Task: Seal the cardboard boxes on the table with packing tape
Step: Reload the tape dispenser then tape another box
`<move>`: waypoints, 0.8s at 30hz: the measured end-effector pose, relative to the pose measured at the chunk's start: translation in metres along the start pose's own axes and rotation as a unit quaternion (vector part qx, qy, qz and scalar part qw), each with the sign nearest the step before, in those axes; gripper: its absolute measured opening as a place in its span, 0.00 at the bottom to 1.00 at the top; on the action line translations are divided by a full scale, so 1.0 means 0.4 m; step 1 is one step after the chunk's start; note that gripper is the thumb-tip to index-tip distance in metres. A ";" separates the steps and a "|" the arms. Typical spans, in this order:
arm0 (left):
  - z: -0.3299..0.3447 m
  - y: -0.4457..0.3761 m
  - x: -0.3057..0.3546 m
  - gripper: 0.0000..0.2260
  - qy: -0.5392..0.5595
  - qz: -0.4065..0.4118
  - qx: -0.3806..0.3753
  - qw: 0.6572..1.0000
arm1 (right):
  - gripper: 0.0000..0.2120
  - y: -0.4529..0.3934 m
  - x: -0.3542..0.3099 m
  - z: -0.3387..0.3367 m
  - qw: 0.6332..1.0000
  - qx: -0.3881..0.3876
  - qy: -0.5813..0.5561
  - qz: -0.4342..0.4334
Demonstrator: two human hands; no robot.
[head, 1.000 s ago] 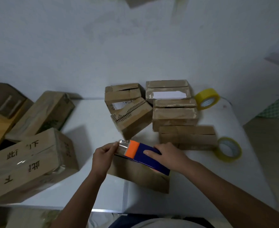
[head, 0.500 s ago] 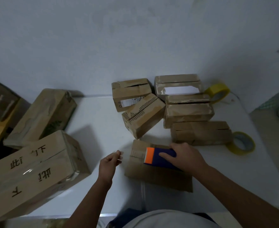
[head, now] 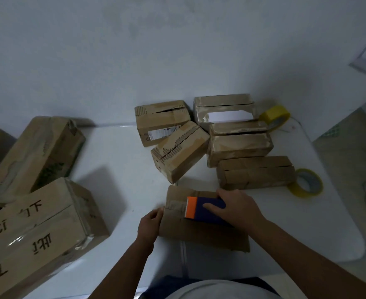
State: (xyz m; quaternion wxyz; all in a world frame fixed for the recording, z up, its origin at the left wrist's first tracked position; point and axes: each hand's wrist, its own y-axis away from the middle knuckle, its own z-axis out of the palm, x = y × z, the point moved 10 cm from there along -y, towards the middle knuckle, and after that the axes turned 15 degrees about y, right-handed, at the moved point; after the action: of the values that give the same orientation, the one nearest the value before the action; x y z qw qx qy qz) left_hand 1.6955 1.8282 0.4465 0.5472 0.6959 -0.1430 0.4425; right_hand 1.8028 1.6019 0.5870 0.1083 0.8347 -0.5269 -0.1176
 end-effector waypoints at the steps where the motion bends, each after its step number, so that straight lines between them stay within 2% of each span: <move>1: 0.001 -0.003 -0.004 0.07 -0.009 -0.004 -0.004 1.000 | 0.21 0.000 0.001 0.000 1.000 0.000 -0.008 0.001; 7: -0.004 -0.046 -0.038 0.08 -0.063 -0.047 0.007 0.997 | 0.21 0.002 -0.002 -0.006 1.000 0.011 -0.018 -0.001; 9: -0.015 -0.060 -0.032 0.12 -0.101 -0.054 0.014 0.993 | 0.21 0.003 0.000 -0.005 1.000 0.009 -0.018 -0.002; 12: -0.044 -0.034 0.010 0.22 -0.092 -0.018 0.049 0.994 | 0.21 0.004 0.004 0.000 1.000 0.004 -0.013 -0.002; 14: -0.058 0.006 0.058 0.16 -0.086 0.052 0.066 0.993 | 0.21 0.001 0.004 0.004 1.000 0.004 -0.012 -0.001; 16: -0.034 0.046 0.096 0.09 -0.090 0.088 0.033 0.991 | 0.21 -0.005 0.004 0.007 1.000 0.002 -0.015 -0.001; 18: 0.015 0.073 0.107 0.10 -0.115 0.083 -0.028 0.990 | 0.21 -0.011 0.007 0.010 1.000 -0.004 -0.021 0.002; 20: 0.059 0.090 0.092 0.16 -0.132 0.061 -0.072 0.987 | 0.20 -0.012 0.009 0.011 1.000 -0.010 -0.023 0.002; 24: 0.097 0.095 0.049 0.29 -0.062 -0.010 -0.078 0.995 | 0.21 -0.008 0.003 0.007 1.000 -0.005 -0.013 0.001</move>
State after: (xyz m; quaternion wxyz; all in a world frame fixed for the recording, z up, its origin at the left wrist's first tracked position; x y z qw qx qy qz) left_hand 1.6987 1.7856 0.4853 0.5943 0.6786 -0.2041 0.3805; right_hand 1.8053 1.6022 0.5834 0.1060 0.8318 -0.5288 -0.1310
